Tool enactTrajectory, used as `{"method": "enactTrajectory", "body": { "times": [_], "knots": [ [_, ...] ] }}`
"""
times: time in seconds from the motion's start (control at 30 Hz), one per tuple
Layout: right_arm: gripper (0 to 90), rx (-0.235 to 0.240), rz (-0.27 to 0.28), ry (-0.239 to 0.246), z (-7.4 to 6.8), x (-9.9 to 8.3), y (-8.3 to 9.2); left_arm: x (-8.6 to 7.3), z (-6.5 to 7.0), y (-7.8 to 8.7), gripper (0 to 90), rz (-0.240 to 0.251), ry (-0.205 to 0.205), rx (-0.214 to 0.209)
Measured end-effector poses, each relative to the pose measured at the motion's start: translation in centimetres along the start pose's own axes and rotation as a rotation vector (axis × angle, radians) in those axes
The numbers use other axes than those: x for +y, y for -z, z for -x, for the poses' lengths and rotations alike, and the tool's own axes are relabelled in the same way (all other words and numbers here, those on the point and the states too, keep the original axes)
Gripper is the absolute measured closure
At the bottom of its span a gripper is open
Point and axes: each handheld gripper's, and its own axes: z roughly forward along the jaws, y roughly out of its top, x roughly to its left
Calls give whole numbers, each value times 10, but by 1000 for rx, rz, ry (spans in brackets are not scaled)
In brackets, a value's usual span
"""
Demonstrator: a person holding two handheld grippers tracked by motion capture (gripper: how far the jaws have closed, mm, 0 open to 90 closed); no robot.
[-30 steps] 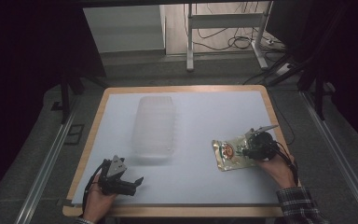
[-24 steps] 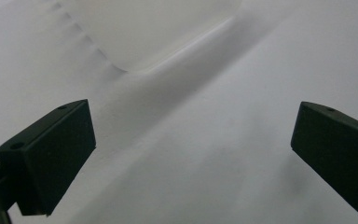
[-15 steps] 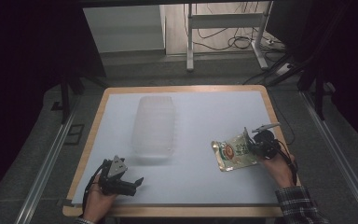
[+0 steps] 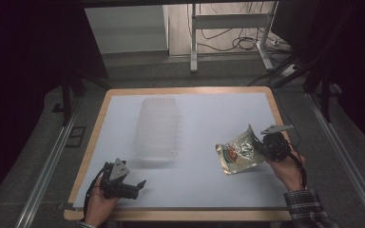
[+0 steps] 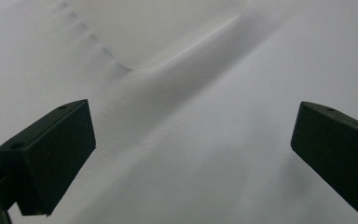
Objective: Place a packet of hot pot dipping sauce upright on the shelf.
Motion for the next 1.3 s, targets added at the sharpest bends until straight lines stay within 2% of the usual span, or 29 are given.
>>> {"method": "enactTrajectory", "body": {
  "times": [0.27,0.43,0.47,0.5,0.6,0.63,0.73,0.8,0.87,0.9,1.07,1.2,1.3],
  "knots": [
    [891,35,50,16,-5,12,14,0,0,0,0,5,3,4],
    [892,119,95,-17,-2,20,21,0,-1,1,0,13,10,4],
    [892,119,95,-17,-2,20,21,0,-1,1,0,13,10,4],
    [892,136,106,-10,-5,24,24,0,-1,2,0,14,11,3],
    [892,141,108,4,-9,28,26,0,-1,1,0,12,8,4],
    [892,148,112,26,-13,33,29,0,0,1,0,12,8,3],
    [892,154,110,45,-18,39,32,0,-1,1,0,13,10,3],
    [893,160,105,82,-27,48,35,0,-1,1,0,12,8,3],
    [893,166,103,92,-30,51,37,0,-1,1,0,12,9,2],
    [893,175,105,116,-36,56,39,0,-1,1,0,12,9,2],
    [893,210,111,147,-46,68,43,0,-1,2,0,18,10,0],
    [893,198,108,177,-52,74,45,0,-1,2,0,16,9,0],
    [893,198,108,179,-51,78,45,0,-1,2,0,16,9,-2]
  ]
}}
